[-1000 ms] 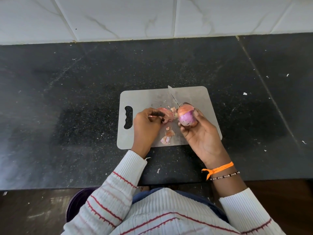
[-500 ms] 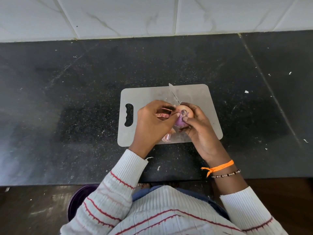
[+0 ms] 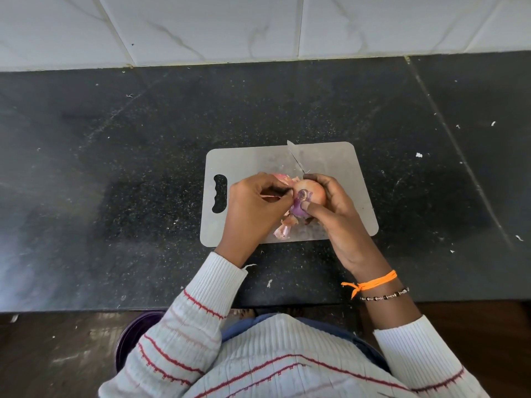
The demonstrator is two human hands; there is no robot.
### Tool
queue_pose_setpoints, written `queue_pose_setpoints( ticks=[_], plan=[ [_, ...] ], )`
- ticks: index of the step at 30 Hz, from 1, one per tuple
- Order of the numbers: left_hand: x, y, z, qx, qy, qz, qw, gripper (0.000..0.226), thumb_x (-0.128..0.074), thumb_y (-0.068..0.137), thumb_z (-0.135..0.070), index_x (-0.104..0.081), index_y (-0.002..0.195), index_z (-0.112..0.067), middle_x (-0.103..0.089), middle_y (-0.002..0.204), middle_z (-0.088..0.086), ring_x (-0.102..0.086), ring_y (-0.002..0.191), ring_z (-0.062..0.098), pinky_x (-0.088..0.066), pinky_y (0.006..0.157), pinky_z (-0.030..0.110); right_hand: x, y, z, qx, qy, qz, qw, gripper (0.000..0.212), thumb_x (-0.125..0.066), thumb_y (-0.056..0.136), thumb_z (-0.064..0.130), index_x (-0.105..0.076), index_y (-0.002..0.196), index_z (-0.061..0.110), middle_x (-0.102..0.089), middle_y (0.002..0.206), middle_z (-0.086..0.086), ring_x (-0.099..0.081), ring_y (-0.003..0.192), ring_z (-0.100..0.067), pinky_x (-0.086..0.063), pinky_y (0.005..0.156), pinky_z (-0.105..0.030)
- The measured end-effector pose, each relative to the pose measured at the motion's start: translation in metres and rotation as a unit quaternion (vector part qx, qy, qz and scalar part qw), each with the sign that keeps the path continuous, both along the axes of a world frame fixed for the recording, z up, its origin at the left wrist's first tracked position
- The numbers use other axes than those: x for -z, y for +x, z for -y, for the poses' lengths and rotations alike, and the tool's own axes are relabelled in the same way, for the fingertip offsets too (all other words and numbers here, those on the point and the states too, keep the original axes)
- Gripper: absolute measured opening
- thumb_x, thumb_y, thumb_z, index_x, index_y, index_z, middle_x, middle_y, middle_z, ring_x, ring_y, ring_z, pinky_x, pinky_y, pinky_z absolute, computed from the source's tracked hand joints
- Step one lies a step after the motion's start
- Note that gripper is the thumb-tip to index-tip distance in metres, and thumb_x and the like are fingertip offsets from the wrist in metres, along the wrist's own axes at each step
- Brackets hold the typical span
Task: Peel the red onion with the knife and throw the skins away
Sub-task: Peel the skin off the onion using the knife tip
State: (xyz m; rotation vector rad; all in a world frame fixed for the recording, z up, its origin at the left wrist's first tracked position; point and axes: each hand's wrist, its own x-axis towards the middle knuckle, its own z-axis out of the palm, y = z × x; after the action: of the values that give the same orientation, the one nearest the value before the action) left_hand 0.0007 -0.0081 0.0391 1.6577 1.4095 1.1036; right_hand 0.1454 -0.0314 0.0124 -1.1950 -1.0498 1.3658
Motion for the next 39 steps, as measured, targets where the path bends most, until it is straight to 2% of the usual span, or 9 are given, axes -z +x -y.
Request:
queue_pose_setpoints(
  ticks=[6,11,17,19,25,34,39],
  plan=[
    [-0.0014,-0.0019,0.0012,0.017,-0.020,0.008,1.000,0.015,-0.077,0.071,-0.011,-0.073,0.085,-0.007,-0.070,0.078,-0.001,-0.067,0.072,0.004,-0.054,0.069,0.015,-0.0012,0.0004,-0.0005,0.004,-0.016,-0.022,1.000,0.039,-0.062,0.074,0.018,-0.058,0.111,0.028,-0.057,0.121,-0.007,-0.059,0.106,-0.017,-0.053,0.076,-0.026],
    [0.0013,-0.0048,-0.0010,0.014,-0.025,0.002,1.000,0.013,-0.078,0.070,-0.010,-0.074,0.082,-0.006,-0.070,0.076,0.001,-0.067,0.070,0.007,-0.055,0.070,0.019,0.0006,0.0004,-0.0010,-0.003,-0.008,-0.006,1.000,0.037,-0.062,0.080,0.008,-0.056,0.113,0.024,-0.057,0.120,-0.007,-0.059,0.107,-0.017,-0.052,0.075,-0.022],
    [0.0034,-0.0041,-0.0014,-0.003,-0.018,-0.015,1.000,0.005,-0.074,0.071,-0.003,-0.072,0.076,-0.003,-0.066,0.067,-0.002,-0.063,0.064,0.004,-0.054,0.063,0.016,-0.0003,-0.0046,-0.0013,-0.006,-0.005,0.018,1.000,0.041,-0.065,0.071,0.017,-0.057,0.109,0.028,-0.059,0.117,-0.005,-0.060,0.103,-0.014,-0.052,0.076,-0.023],
    [0.0045,-0.0053,-0.0021,-0.002,-0.023,-0.015,1.000,0.004,-0.073,0.072,-0.002,-0.072,0.076,-0.003,-0.065,0.066,-0.004,-0.062,0.063,0.004,-0.054,0.062,0.017,0.0017,-0.0062,-0.0017,-0.002,-0.007,0.015,1.000,0.042,-0.065,0.071,0.015,-0.057,0.111,0.025,-0.059,0.117,-0.006,-0.060,0.103,-0.014,-0.052,0.078,-0.023],
    [0.0029,-0.0062,-0.0019,0.000,-0.067,0.039,0.997,0.013,-0.073,0.075,-0.005,-0.074,0.087,-0.009,-0.070,0.078,-0.002,-0.066,0.070,0.005,-0.055,0.071,0.018,0.0050,0.0008,-0.0044,-0.004,-0.035,-0.033,0.999,0.036,-0.061,0.075,0.016,-0.058,0.109,0.027,-0.060,0.116,-0.007,-0.061,0.106,-0.020,-0.052,0.086,-0.032],
    [0.0041,-0.0062,-0.0040,0.003,-0.059,0.015,0.998,0.010,-0.077,0.071,-0.009,-0.073,0.080,-0.009,-0.068,0.072,-0.003,-0.065,0.065,0.004,-0.054,0.065,0.016,0.0037,-0.0005,-0.0037,-0.017,-0.025,0.000,1.000,0.039,-0.063,0.074,0.018,-0.057,0.111,0.028,-0.057,0.120,-0.006,-0.059,0.109,-0.018,-0.052,0.079,-0.027],
    [0.0058,-0.0051,-0.0036,0.001,-0.044,-0.004,0.999,0.007,-0.076,0.070,-0.006,-0.073,0.076,-0.004,-0.066,0.067,-0.003,-0.064,0.062,0.004,-0.054,0.062,0.016,0.0026,-0.0014,-0.0041,-0.020,-0.014,0.044,0.999,0.041,-0.066,0.076,0.016,-0.055,0.114,0.025,-0.057,0.120,-0.005,-0.058,0.110,-0.018,-0.053,0.084,-0.031]
  ],
)
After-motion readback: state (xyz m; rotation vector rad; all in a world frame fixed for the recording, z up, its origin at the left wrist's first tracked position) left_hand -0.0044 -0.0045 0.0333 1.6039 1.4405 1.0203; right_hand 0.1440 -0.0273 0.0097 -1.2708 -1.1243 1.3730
